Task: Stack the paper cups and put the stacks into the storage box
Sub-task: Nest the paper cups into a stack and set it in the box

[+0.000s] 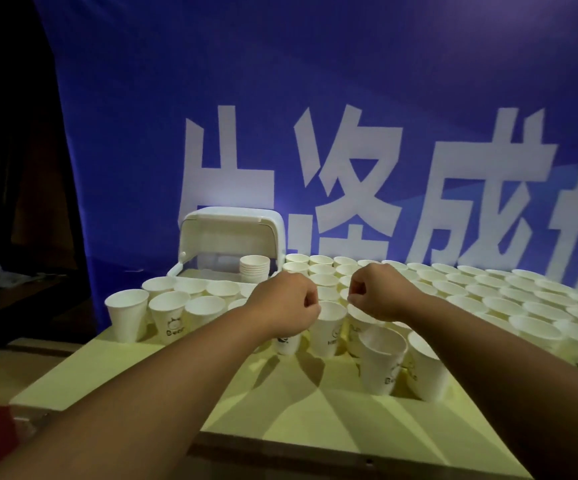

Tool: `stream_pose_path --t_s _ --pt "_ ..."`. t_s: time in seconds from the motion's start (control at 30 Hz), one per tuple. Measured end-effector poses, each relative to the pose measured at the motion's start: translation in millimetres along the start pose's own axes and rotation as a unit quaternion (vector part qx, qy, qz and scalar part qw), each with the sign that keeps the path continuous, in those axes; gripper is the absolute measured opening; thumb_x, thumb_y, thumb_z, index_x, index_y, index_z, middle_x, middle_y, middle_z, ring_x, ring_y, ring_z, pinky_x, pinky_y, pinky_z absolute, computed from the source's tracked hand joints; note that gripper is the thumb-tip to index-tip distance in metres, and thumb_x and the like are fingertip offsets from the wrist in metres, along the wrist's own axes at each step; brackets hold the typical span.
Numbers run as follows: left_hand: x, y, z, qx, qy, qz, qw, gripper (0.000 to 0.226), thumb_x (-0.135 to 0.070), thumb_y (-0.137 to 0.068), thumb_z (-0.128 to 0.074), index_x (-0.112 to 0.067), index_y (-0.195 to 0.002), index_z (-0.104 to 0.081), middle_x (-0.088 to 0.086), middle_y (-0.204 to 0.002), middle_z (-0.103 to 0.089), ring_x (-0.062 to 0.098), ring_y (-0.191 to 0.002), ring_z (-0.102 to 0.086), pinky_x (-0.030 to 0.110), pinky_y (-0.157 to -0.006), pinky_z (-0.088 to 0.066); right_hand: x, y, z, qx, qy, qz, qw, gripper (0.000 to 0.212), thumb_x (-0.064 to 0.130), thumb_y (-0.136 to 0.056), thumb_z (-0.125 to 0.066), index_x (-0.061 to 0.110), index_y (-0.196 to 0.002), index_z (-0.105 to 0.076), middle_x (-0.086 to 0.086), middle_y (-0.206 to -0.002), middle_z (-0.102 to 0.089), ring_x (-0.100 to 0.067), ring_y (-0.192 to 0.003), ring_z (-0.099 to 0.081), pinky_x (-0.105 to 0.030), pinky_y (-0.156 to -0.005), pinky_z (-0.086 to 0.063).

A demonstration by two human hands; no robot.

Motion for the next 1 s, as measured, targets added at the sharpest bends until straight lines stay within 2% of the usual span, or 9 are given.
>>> stream_pose_path --t_s 0.03,0.1,0.17,0.23,0.4,0.57,0.67,0.83,1.0 --pt "-9 0 -5 0.014 0.007 -0.005 1.000 0.004 -0.039 -0.089 -0.066 -0.037 -0.090 -0.070 -0.017 -0.082 -0.066 0.006 -0.077 -0.062 0.030 -0.064 -0.054 -7 9 4 0.005 0.004 -0.004 1.000 0.014 0.024 -0.087 -0.071 0.031 -0.076 -0.066 0.010 -0.072 -0.066 -0.010 -0.068 -0.063 -0.019 -0.059 -0.051" --pt "-28 2 -18 0.056 0.026 -0.020 0.998 0.019 -0.036 -0.090 -0.067 -0.039 -0.108 -0.065 -0.016 -0.087 -0.065 0.006 -0.081 -0.062 0.032 -0.071 -0.057 -22 25 12 0.014 0.008 -0.017 1.000 0.009 0.023 -0.087 -0.070 0.028 -0.081 -0.069 0.009 -0.074 -0.066 -0.010 -0.069 -0.063 -0.017 -0.058 -0.048" --pt "-45 4 -29 0.099 0.048 -0.036 0.993 0.034 -0.028 -0.090 -0.068 -0.041 -0.119 -0.058 -0.014 -0.091 -0.065 0.007 -0.083 -0.062 0.028 -0.070 -0.054 -34 40 21 0.020 0.017 -0.027 0.999 0.005 0.022 -0.087 -0.071 0.025 -0.084 -0.071 0.008 -0.075 -0.067 -0.011 -0.070 -0.063 -0.016 -0.059 -0.048" --pt "-60 6 -37 0.128 0.047 -0.051 0.989 0.036 -0.024 -0.092 -0.068 -0.040 -0.122 -0.058 -0.012 -0.094 -0.065 0.008 -0.085 -0.062 0.028 -0.072 -0.055 -44 54 26 0.040 0.028 -0.044 0.998 0.004 0.021 -0.085 -0.071 0.025 -0.084 -0.071 0.008 -0.076 -0.067 -0.011 -0.073 -0.063 -0.019 -0.064 -0.053" --pt "-83 11 -54 0.164 -0.013 -0.067 0.984 0.016 -0.030 -0.100 -0.064 -0.033 -0.115 -0.066 -0.009 -0.103 -0.060 0.012 -0.090 -0.059 0.028 -0.075 -0.050 -61 79 32 0.096 0.040 -0.084 0.991 0.009 0.018 -0.082 -0.068 0.022 -0.088 -0.073 0.004 -0.082 -0.070 -0.012 -0.079 -0.064 -0.026 -0.073 -0.057" --pt "-87 17 -60 0.161 -0.051 -0.054 0.984 0.011 -0.030 -0.099 -0.066 -0.027 -0.108 -0.070 -0.002 -0.112 -0.067 0.019 -0.097 -0.062 0.036 -0.085 -0.055 -65 92 22 0.151 0.064 -0.086 0.983 0.025 0.034 -0.080 -0.075 0.017 -0.099 -0.074 0.002 -0.095 -0.071 -0.013 -0.086 -0.065 -0.024 -0.073 -0.056" --pt "-86 19 -57 0.133 -0.074 -0.054 0.987 0.010 -0.031 -0.099 -0.064 -0.029 -0.107 -0.070 -0.002 -0.109 -0.067 0.020 -0.095 -0.061 0.036 -0.081 -0.054 -63 93 15 0.153 0.067 -0.081 0.983 0.029 0.036 -0.079 -0.079 0.018 -0.101 -0.073 0.002 -0.099 -0.072 -0.014 -0.087 -0.065 -0.021 -0.068 -0.053" --pt "-80 19 -47 0.077 -0.086 -0.061 0.991 0.012 -0.034 -0.103 -0.057 -0.031 -0.108 -0.068 -0.004 -0.108 -0.067 0.020 -0.093 -0.057 0.032 -0.072 -0.044 -56 86 14 0.146 0.071 -0.075 0.984 0.024 0.029 -0.081 -0.078 0.018 -0.101 -0.072 0.001 -0.102 -0.070 -0.016 -0.090 -0.065 -0.024 -0.072 -0.055" --pt "-73 17 -18 0.024 -0.057 -0.080 0.995 0.014 -0.036 -0.104 -0.054 -0.031 -0.100 -0.066 -0.006 -0.104 -0.068 0.021 -0.094 -0.057 0.035 -0.074 -0.042 -41 65 38 0.104 0.052 -0.048 0.992 0.008 0.028 -0.086 -0.069 0.020 -0.086 -0.072 0.003 -0.086 -0.069 -0.010 -0.077 -0.062 -0.019 -0.058 -0.046"
Point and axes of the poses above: each hand's wrist, its own y-axis away from the middle knuckle, its own z-axis out of the back of the hand, x = y × z, the point moved 8 cm from there along -y, towards the middle knuckle
